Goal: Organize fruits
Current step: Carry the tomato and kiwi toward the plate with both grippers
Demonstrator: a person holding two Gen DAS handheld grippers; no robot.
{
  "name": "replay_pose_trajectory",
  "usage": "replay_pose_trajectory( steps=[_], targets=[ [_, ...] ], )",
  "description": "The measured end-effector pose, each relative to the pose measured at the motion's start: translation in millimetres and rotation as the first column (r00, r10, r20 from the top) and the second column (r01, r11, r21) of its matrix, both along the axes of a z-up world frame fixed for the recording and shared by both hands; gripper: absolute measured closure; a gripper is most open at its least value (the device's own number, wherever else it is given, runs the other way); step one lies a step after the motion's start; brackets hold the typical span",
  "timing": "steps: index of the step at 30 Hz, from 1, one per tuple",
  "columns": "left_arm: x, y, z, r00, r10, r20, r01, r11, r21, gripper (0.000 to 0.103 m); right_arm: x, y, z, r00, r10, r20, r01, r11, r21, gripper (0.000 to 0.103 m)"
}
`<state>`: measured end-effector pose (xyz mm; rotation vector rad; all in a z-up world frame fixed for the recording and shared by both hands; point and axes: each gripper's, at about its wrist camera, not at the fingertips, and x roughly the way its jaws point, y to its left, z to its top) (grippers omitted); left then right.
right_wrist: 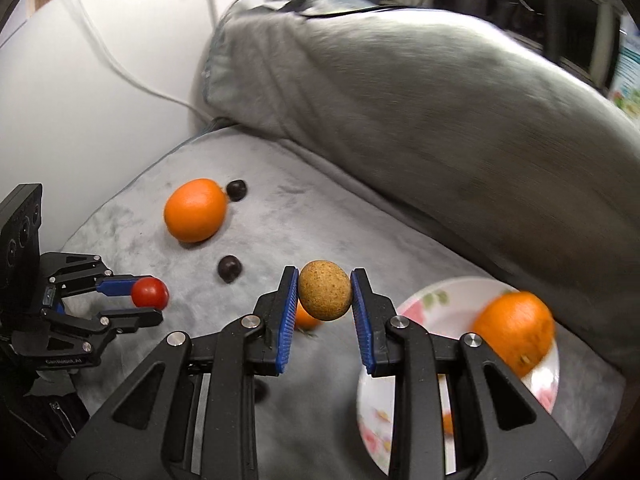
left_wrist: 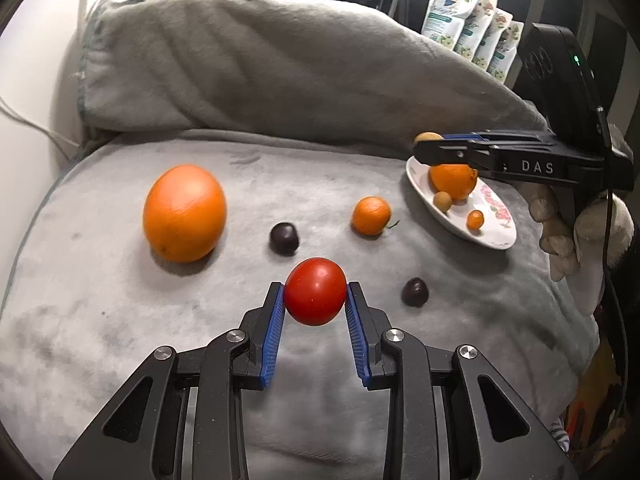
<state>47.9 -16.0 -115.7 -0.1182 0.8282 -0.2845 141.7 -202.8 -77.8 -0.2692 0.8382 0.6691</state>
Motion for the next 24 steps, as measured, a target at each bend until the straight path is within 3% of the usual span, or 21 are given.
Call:
replay_pose_trajectory(
  steps=[15, 24],
  targets=[
    [12, -40, 14, 0.995, -0.094, 0.040, 0.094, 0.995, -0.016, 0.074, -23, -105, 14, 0.966, -0.255, 0.047, 0.250, 0.963, 0.098, 0.075],
    [23, -72, 18, 0.986, -0.161, 0.041, 0.163, 0.986, -0.042, 0.074, -42, -148, 1, 0.930, -0.366, 0.028, 0.358, 0.922, 0.149, 0.075]
  ],
)
